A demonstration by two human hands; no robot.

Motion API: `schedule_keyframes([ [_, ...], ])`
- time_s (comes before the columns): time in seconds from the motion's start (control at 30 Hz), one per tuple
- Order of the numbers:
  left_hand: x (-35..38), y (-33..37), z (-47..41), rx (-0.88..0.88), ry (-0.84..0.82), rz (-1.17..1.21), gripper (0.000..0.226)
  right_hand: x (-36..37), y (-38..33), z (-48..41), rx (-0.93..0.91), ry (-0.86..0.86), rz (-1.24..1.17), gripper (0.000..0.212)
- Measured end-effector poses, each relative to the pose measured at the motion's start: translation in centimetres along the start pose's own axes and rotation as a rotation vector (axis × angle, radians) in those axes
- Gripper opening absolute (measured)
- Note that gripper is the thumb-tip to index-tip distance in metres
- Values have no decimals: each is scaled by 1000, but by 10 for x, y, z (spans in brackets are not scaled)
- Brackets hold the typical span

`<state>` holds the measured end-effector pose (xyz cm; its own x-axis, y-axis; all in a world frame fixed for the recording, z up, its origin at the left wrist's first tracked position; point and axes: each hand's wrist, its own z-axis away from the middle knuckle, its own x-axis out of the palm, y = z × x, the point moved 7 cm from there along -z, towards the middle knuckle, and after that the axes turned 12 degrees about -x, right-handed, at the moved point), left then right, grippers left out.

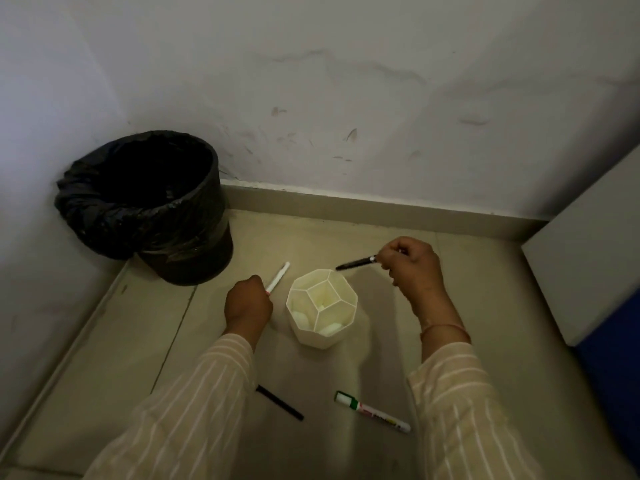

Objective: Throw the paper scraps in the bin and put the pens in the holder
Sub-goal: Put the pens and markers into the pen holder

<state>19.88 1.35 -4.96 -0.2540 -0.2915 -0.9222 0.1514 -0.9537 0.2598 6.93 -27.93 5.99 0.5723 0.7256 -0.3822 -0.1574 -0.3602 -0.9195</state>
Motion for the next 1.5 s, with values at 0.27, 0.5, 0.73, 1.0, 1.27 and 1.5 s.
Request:
schedule_keyframes([
  [0.27,-37,-3,-8,-213,-87,698,48,47,20,5,8,-324,388,15],
  [0.5,-95,17,-11,-97,-20,943,35,32,31,7,200,-183,164,54],
  [0.73,-110,48,1,117,-36,726,36,-1,38,16,318,-302,362,37],
  [1.0,-83,59,23,150,-106,584,50,21,61,69,478,-701,477,41],
  [1.27,-64,12,5,-7,-109,494,43,40,71,109,575,-1013,658,42],
  [1.5,-15,-62,21,-150,-226,-112,58,81,72,145,282,-977,1039,54],
])
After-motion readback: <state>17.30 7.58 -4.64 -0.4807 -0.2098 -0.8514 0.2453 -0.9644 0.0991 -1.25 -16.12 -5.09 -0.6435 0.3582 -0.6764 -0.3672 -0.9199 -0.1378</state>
